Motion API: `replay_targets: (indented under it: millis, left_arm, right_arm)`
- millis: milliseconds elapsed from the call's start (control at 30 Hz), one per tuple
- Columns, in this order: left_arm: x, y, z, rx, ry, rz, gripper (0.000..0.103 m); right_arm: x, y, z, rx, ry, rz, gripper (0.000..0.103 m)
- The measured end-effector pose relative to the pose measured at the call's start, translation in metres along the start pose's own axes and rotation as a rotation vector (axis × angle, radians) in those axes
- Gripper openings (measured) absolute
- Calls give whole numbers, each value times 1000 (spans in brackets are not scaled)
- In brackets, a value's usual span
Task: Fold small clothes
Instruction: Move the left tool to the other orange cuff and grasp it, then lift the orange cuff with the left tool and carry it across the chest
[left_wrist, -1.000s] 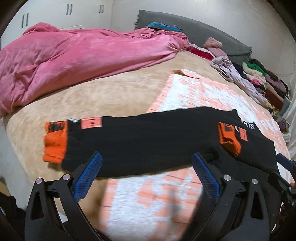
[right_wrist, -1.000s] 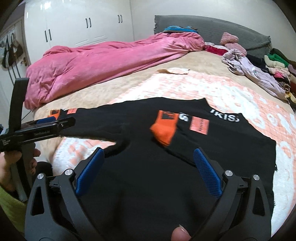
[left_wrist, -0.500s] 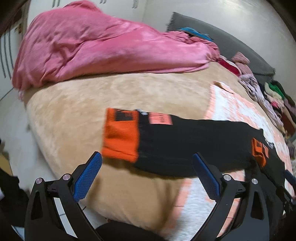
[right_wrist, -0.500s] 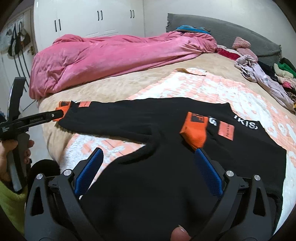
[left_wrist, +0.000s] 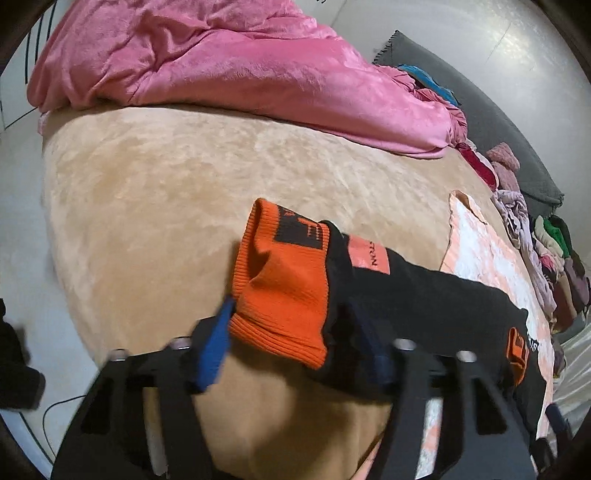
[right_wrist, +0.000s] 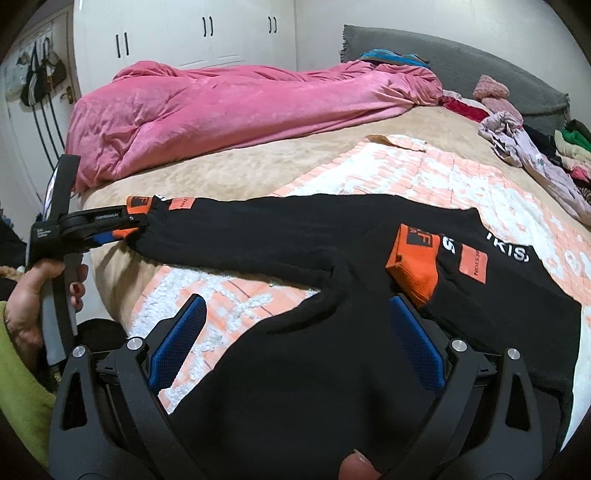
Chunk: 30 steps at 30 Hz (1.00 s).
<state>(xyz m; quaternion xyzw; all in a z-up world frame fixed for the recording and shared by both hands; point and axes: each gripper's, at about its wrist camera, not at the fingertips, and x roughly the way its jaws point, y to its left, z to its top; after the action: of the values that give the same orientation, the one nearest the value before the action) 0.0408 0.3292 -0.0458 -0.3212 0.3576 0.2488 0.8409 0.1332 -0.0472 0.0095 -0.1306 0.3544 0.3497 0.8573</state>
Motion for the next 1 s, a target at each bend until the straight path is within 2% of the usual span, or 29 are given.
replay_targets:
  millis: [33, 67, 100, 200, 367, 467, 567, 800, 1000]
  left_arm:
    - [2, -2, 0, -4, 1, -15, 26]
    - [3, -4, 0, -4, 3, -32, 17]
    - [1, -6, -1, 1, -3, -41, 15]
    - [-14, -23, -2, 43, -53, -79, 14]
    - [-51, -72, -4, 122, -106, -215, 14]
    - [-68, -115, -12, 203, -119, -291, 14]
    - [-72, -161, -26, 282, -93, -368, 14]
    - [-49, -252, -75, 450, 11, -438, 14]
    - [-26, -291, -116, 544, 91, -466, 14]
  right_arm:
    - [0, -2, -1, 5, 0, -2, 93]
    - [-1, -5, -2, 14, 1, -6, 93]
    - [-1, -7, -3, 20, 2, -6, 93]
    - [-4, -16, -6, 51, 3, -2, 93]
    - [-16, -41, -13, 127, -18, -19, 93]
    - [-25, -63, -19, 184, -26, -36, 93]
    - [-37, -88, -27, 242, -36, -64, 93]
    - [-76, -154, -49, 396, -90, -152, 93]
    - [-98, -198, -67, 503, -125, -211, 93]
